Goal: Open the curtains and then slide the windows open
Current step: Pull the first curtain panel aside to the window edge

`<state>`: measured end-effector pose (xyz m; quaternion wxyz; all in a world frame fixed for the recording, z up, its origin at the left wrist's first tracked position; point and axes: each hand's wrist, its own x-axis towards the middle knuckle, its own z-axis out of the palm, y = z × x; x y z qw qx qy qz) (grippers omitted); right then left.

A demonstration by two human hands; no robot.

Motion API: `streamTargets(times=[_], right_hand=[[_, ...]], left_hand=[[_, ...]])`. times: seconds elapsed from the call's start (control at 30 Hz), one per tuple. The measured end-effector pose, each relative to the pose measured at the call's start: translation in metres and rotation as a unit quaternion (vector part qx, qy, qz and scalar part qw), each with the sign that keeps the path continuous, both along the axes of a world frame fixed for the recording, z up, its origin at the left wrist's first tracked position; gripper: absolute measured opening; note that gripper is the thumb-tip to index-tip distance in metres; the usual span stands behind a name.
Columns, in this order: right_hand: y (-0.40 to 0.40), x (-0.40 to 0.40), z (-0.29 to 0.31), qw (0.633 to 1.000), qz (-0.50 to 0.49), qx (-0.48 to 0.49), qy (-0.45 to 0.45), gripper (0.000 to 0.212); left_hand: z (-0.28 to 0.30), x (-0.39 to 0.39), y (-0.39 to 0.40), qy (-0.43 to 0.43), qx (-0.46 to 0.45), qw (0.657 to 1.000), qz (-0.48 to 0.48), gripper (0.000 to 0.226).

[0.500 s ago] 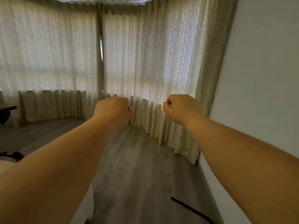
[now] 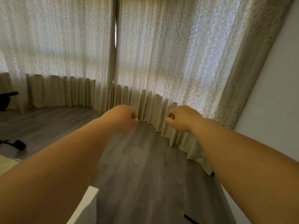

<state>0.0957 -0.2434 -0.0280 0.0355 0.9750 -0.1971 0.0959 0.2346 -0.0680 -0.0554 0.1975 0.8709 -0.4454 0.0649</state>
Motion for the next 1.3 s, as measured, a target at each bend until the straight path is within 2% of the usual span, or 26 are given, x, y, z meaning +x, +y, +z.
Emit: streamTargets(times=[0.07, 0.2, 0.37, 0.67, 0.83, 1.0, 1.17, 1.3], right_hand=[[-0.009, 0.051, 0.004, 0.999, 0.021, 0.008, 0.033, 0.031], [-0.038, 0.126, 0.011, 0.998, 0.033, 0.057, 0.018, 0.031], [-0.096, 0.189, 0.006, 0.997, 0.027, 0.069, 0.04, 0.032], [-0.247, 0.301, -0.01, 0.995, 0.047, 0.092, -0.016, 0.031], [-0.348, 0.392, 0.005, 0.99, 0.071, 0.11, -0.048, 0.031], [-0.389, 0.473, -0.003, 0.984, 0.108, 0.137, -0.048, 0.032], [-0.407, 0.572, -0.016, 0.981, 0.132, 0.14, -0.033, 0.028], [-0.42, 0.664, -0.01, 0.986, 0.129, 0.104, -0.032, 0.03]], left_hand=[[0.008, 0.049, -0.013, 0.027, 0.004, 1.0, -0.012, 0.02], [0.017, 0.126, -0.044, 0.073, 0.016, 0.997, -0.024, 0.026], [0.007, 0.193, -0.098, 0.063, 0.077, 0.993, -0.061, 0.032], [-0.003, 0.307, -0.246, 0.059, 0.058, 0.995, -0.058, 0.026], [0.003, 0.385, -0.331, 0.061, 0.037, 0.997, -0.013, 0.028], [-0.003, 0.457, -0.351, 0.068, 0.068, 0.995, 0.026, 0.032], [0.004, 0.558, -0.359, 0.085, 0.004, 0.994, 0.062, 0.028], [0.004, 0.659, -0.365, 0.087, -0.006, 0.995, 0.051, 0.025]])
